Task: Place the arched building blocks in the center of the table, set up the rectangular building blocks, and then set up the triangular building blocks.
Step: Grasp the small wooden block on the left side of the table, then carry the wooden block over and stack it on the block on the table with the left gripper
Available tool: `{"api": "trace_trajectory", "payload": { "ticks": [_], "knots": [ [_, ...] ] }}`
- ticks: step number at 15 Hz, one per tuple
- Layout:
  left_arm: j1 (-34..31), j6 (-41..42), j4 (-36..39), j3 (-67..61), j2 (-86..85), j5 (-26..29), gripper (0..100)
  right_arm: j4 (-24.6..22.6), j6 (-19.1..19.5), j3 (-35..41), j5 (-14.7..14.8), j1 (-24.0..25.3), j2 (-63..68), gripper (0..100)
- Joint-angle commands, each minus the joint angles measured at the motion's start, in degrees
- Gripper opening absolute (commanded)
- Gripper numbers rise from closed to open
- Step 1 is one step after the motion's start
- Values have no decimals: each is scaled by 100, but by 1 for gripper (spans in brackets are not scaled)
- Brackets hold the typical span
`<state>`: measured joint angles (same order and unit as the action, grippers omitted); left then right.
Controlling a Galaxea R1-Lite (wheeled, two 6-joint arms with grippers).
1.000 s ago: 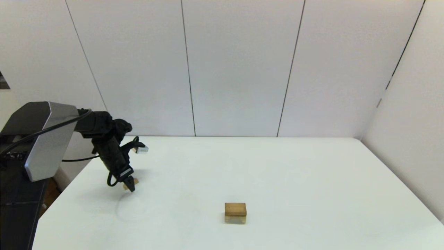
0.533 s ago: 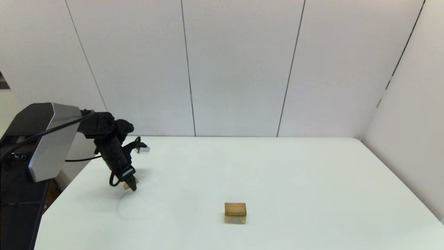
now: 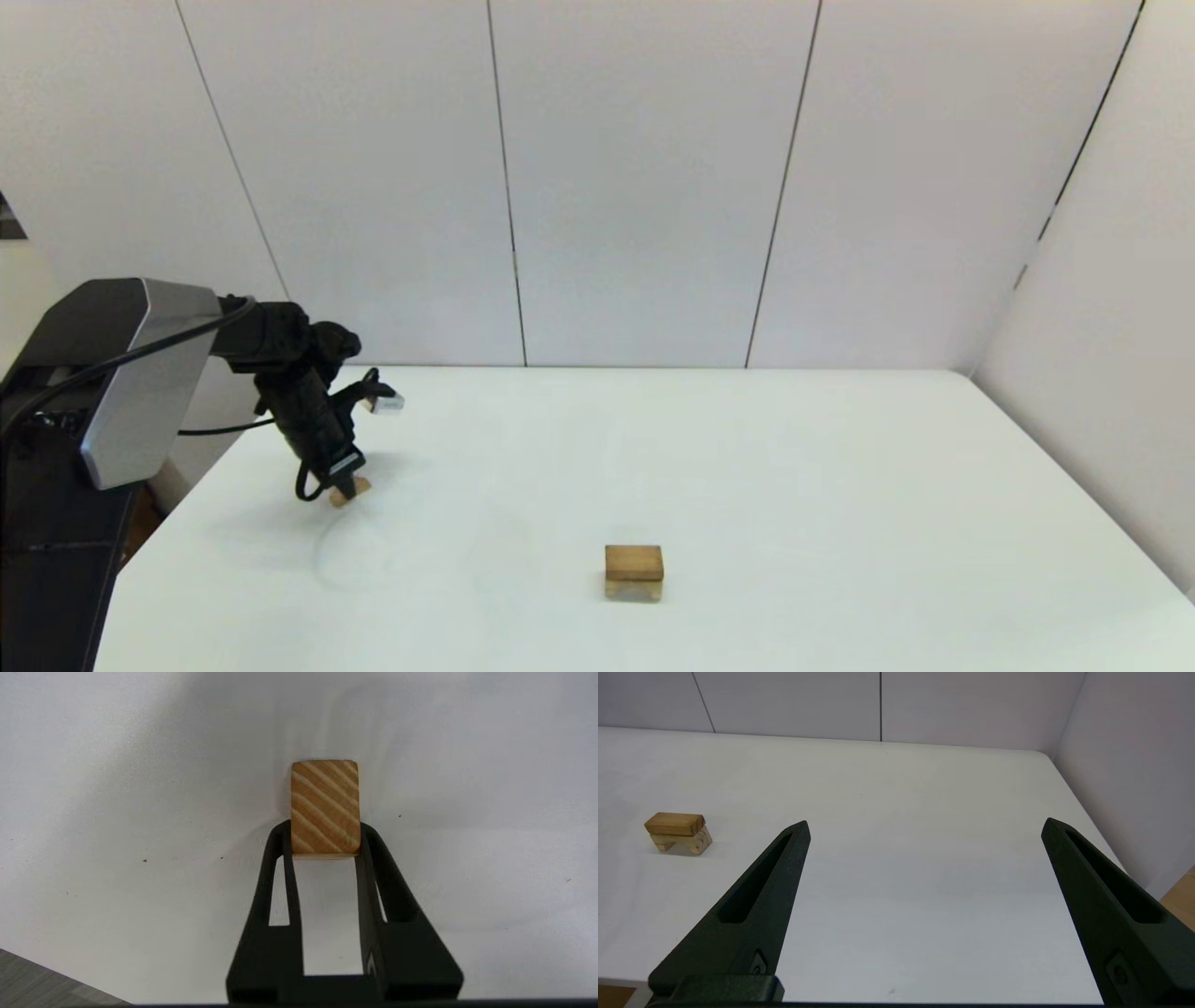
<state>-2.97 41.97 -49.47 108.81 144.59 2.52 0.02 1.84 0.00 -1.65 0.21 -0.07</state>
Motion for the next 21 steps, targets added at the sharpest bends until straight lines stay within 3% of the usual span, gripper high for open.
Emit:
{"api": "trace_trajectory", "payload": {
  "ticks": [1, 5, 7, 9, 16, 21],
  "knots": [
    [-19, 30, -54, 0, -159, 11, 0, -2, 0, 9, -2, 6, -1, 100],
    [-19, 57, -379, -18, -880, 64, 0, -2, 0, 9, -2, -3, -1, 100],
    [-1, 153, -529, -27, -1346, 521, 0, -2, 0, 0, -2, -3, -1, 100],
    [-1, 997, -757, -36, -1759, 925, 0, -2, 0, 9, -2, 6, -1, 100],
    [306, 3906, -1891, -317, -2893, 943, 0, -2, 0, 9, -2, -3, -1, 100],
    [1510, 3695, -1970, -1600, -3737, 1075, 0, -2, 0, 9, -2, 6, -1, 100]
  ]
}}
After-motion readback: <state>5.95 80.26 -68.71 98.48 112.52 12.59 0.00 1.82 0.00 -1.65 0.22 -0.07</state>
